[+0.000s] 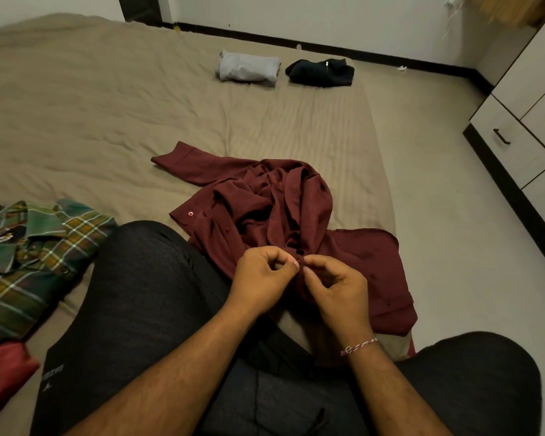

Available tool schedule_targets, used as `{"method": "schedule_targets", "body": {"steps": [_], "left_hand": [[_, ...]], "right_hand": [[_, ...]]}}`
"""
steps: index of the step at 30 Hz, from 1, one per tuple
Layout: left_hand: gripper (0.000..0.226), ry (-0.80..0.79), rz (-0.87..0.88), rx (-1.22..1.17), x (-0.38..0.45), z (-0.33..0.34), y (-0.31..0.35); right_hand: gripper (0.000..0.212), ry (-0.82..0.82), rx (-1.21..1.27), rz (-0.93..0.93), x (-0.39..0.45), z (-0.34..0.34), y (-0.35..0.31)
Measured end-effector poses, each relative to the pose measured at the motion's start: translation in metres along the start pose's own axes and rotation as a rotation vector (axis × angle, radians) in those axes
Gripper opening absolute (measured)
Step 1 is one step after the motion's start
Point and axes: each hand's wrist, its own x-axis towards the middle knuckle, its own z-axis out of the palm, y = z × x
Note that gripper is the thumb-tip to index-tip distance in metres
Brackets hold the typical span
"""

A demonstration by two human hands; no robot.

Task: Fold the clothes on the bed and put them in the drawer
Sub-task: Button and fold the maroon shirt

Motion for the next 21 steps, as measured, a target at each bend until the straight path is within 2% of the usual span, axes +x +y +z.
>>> {"method": "schedule_targets", "body": {"steps": [5,11,15,21], "left_hand": [[0.012,-0.055,0.065,0.148,0.0052,-0.0005,-0.0041],[0.011,-0.082,0.014,0.008,-0.0008,0.0006,-0.0041],[0.015,-0.042,-0.035,0.008,0.0014,0.0011,-0.0054],[0.021,-0.098,0.083,0.209,0.0048,-0.003,-0.0029]], "right_hand": [[0.029,-0.056,-0.13,-0.127,0.0035,-0.0046,0.0045],[0.021,-0.052,-0.267,-0.242,0.0049,-0.0027,0.0063],[0.022,-0.047,-0.241,-0.221,0.0045,0.0019,0.0086],[0.026,-0.045,-0.184,-0.211,0.0081,-0.0008,0.0073]]}}
